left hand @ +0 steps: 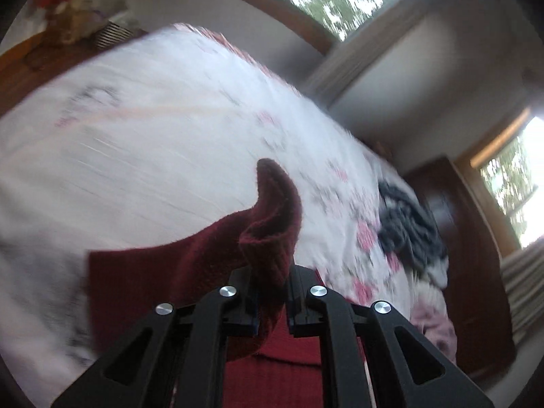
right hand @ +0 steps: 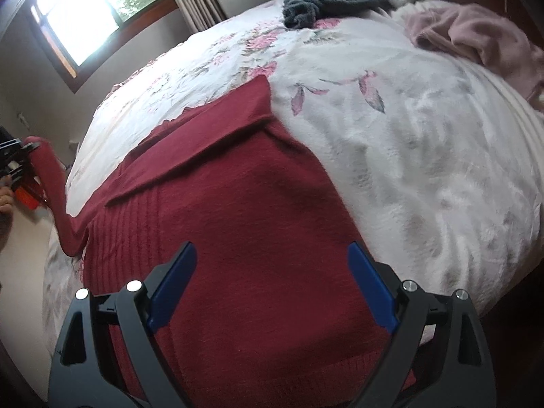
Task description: Fold small clothes
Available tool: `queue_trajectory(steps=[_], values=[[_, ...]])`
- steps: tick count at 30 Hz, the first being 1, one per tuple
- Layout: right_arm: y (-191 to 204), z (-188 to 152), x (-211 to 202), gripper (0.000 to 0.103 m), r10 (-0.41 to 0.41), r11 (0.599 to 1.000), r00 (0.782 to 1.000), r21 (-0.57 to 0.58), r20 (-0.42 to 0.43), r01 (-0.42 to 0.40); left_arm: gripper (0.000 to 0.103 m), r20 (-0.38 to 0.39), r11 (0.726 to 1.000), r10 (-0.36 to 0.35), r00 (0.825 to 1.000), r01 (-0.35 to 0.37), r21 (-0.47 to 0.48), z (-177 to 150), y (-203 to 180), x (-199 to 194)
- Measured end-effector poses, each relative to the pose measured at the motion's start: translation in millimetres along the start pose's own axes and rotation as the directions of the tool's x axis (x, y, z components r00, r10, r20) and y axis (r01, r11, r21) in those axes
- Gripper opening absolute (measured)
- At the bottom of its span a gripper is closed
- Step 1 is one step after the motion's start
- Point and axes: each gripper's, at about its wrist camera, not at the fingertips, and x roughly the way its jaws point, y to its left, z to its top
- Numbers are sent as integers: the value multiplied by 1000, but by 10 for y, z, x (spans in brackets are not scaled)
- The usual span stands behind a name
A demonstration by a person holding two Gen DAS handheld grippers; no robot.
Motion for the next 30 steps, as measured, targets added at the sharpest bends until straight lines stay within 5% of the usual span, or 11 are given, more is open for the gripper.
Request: queue_trajectory(steps=[5,9,13,16,20,21,25,30], values=[[-84,43,106,90,19,1000,999,13,-32,-18,11,-127,996,12,992,-1,87,-440,-462,758],[-53,137,228,90,58,998,996,16,-71,-57,16,-257,984,46,965,0,177,-988,-668,1302],[59,366,403,90,165,986,979,45,-117,-161,68,-246,979,85,966,-34,202,-1331,-458,1338],[226,683,673,90,312,949,932,100,-183,-298,73,-239,992,60,969,-30,126,-1496,-176,1022],[566,1127,1364,89,495,868,814,221,-304,-445,76,-225,993,83,971,-62,98,-1857,177,447],[692,1230,1611,85,529,848,773,249,-350,-468,77,-223,993,88,971,-69,94,-1956,249,319],[1028,1447,2318,67,568,822,698,337,-436,-459,79,-248,997,69,966,-62,34,-2397,490,-84],[1320,1570,2819,69,531,845,689,370,-493,-387,79,-271,997,13,962,-32,-66,-2739,678,-243]])
